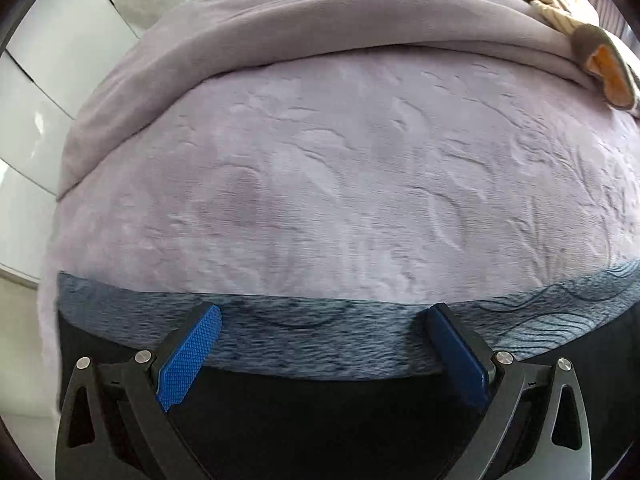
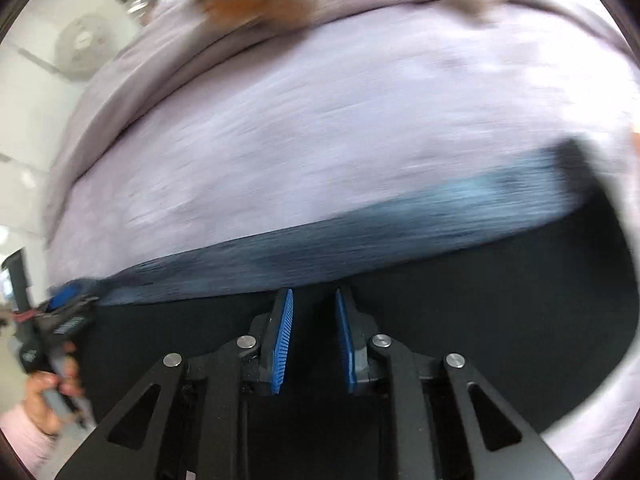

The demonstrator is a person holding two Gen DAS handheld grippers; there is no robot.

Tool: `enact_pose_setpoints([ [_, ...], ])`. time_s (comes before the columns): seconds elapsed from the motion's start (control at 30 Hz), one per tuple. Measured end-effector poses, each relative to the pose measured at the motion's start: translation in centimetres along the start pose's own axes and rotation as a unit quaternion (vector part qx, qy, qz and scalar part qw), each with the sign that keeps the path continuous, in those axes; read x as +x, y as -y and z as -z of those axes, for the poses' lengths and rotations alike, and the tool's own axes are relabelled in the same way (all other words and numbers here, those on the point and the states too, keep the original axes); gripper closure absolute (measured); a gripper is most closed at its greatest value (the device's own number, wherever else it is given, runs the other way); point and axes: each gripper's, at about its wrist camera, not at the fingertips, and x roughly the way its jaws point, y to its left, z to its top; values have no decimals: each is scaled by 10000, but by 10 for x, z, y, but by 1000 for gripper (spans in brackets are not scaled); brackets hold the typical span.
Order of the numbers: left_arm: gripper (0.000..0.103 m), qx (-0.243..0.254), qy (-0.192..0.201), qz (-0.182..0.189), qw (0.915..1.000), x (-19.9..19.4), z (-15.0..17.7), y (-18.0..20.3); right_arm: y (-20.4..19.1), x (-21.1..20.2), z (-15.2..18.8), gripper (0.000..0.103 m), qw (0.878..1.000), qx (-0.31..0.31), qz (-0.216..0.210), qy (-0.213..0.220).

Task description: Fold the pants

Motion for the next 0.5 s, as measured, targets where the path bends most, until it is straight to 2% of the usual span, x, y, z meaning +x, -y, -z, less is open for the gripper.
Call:
enact_pose_setpoints([
  [0.1,0,-68,-20,-105,9999,-24,2,-4,60,-37,7,72,9972,706,81,247],
  [0.17,0,-87,-42,-35,9999,-39,9,0,104,-67,26,61,9875,1465,-134,566],
  [0.23,0,34,-62,48,10000,-54,23,14,136,-83,47,58,9727,2138,-457,774],
  [0.33,0,213,-173,220,9994,-67,45,41,165,-79,64,58,9542,2810,-720,734],
  [0.43,0,274,-473,336,9979,-65,63,65,180,-59,71,58,9358,3293,-1102,603],
  [0.47,0,280,-548,339,9975,-61,69,71,184,-56,72,61,9309,3381,-1221,652],
  [0.5,0,274,-547,312,9976,-59,75,70,191,-57,73,83,9256,3464,-1339,733],
])
